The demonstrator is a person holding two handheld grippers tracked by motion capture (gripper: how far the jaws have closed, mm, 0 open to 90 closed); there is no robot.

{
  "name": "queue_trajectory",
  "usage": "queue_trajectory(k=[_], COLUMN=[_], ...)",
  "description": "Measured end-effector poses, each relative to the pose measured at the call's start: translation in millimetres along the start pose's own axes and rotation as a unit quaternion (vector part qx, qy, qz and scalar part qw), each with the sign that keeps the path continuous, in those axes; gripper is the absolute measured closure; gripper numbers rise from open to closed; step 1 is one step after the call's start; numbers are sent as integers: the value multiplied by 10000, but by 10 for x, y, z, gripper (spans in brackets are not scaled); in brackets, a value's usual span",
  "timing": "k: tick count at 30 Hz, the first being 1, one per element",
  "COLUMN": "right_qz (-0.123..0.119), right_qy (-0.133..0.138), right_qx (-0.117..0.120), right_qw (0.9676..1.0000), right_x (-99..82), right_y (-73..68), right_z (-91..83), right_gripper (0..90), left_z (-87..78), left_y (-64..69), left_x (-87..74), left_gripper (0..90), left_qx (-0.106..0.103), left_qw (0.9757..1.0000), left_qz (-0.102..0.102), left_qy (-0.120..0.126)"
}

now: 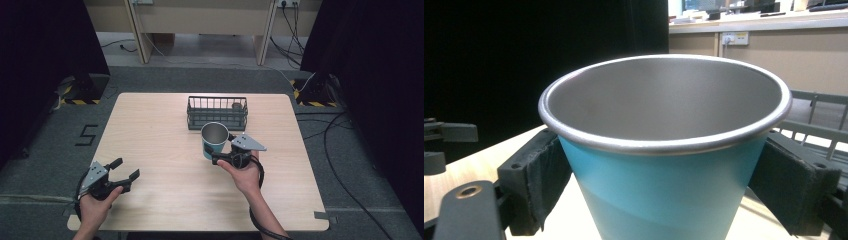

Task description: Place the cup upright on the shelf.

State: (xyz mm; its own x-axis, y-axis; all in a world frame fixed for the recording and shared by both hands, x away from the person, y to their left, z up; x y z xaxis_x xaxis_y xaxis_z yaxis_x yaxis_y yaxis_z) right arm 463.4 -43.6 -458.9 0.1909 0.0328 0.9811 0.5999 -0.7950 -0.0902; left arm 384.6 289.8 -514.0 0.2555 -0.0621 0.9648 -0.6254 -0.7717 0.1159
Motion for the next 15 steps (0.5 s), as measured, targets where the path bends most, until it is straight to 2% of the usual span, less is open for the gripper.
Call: queue_trajectory(k=[15], right_qz=[78], right_qy=[114], right_qx=[-171], right_qw=[9998], right_x=[146], right_y=[123], right_z=[71], right_gripper=[155], left_z=[1], left_y=[4], left_x=[1], left_gripper=[156], left_qx=[-13], left_qw=[10000], left_qz=[-4], left_qy=[9])
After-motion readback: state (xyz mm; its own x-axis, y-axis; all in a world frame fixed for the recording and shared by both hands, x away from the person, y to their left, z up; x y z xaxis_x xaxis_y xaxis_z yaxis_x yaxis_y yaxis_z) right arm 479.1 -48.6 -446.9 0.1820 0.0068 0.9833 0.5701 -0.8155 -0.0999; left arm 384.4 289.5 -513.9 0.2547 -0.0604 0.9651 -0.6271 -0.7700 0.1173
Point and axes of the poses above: each handheld gripper's, and its own axes: z roughly forward along the jaws, x roughly out of its top, y roughly to its right, the point moved 7 cm from there along z, roughly forward along the jaws, and after that the axes turned 9 degrees about -x, right-handed, at the moved point
